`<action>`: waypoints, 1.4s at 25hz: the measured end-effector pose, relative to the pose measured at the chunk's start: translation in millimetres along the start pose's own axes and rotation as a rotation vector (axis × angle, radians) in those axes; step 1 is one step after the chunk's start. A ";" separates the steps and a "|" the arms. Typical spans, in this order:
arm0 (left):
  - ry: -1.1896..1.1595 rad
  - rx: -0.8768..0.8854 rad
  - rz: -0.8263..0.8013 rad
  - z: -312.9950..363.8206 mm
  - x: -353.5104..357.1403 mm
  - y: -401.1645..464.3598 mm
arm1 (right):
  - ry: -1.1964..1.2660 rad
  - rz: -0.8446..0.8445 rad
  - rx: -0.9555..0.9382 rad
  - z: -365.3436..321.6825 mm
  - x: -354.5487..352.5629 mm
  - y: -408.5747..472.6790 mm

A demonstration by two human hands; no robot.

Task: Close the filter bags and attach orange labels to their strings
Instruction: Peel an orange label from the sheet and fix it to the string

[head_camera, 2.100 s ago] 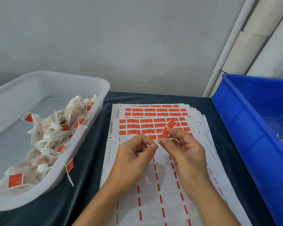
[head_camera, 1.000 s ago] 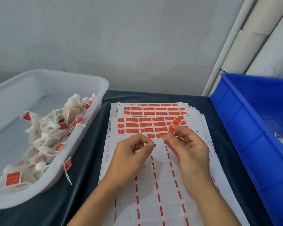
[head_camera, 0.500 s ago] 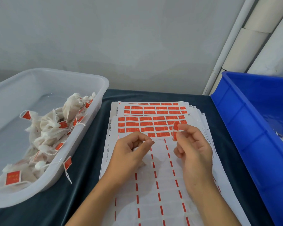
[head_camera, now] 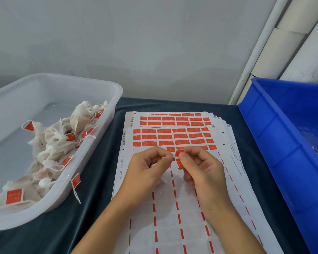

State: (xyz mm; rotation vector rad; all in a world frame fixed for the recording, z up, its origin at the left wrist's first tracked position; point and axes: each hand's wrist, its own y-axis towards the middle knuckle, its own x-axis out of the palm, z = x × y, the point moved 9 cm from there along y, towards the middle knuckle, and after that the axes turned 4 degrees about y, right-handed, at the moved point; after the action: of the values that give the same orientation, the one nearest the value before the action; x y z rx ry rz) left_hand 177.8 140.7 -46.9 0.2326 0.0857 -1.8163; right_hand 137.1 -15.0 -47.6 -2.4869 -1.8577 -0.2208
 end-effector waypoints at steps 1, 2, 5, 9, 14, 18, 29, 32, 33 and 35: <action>0.001 0.000 -0.001 0.0 0.1 -0.1 | 0.000 0.000 0.003 0.9 0.3 0.0; 0.005 0.000 -0.002 -0.1 0.3 0.0 | 0.003 0.000 0.005 0.8 0.5 -0.3; 0.010 -0.001 -0.008 -1.0 1.1 0.2 | 0.004 0.005 0.001 -0.8 1.6 -0.6; 0.000 0.004 -0.006 -0.9 0.6 -0.2 | -0.001 0.011 -0.005 1.6 1.0 0.6; -0.011 0.021 -0.012 2.1 1.0 -0.9 | -0.019 0.018 -0.022 3.1 -0.2 1.6; -0.047 0.021 -0.029 4.0 1.3 -1.3 | -0.041 0.015 -0.046 1.1 -0.1 1.7; 0.042 0.018 0.019 2.6 -1.5 0.3 | -0.248 -0.028 -0.168 -11.2 3.3 0.2; 0.075 -0.011 0.026 -1.1 0.0 -0.4 | -0.253 0.001 -0.185 -13.4 -2.0 -0.6; 0.081 -0.020 0.033 -2.1 -0.1 -0.8 | -0.235 0.027 -0.174 -12.6 -6.8 0.0; 0.068 -0.026 0.045 -2.5 -1.4 -1.0 | -0.222 0.084 -0.149 -10.1 -16.9 2.2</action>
State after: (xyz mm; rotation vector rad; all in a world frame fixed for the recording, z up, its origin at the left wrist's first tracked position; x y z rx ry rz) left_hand 177.4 142.8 -49.1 0.2760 0.1503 -1.7612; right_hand 133.6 -32.8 -39.7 -2.7868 -1.8714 -0.0859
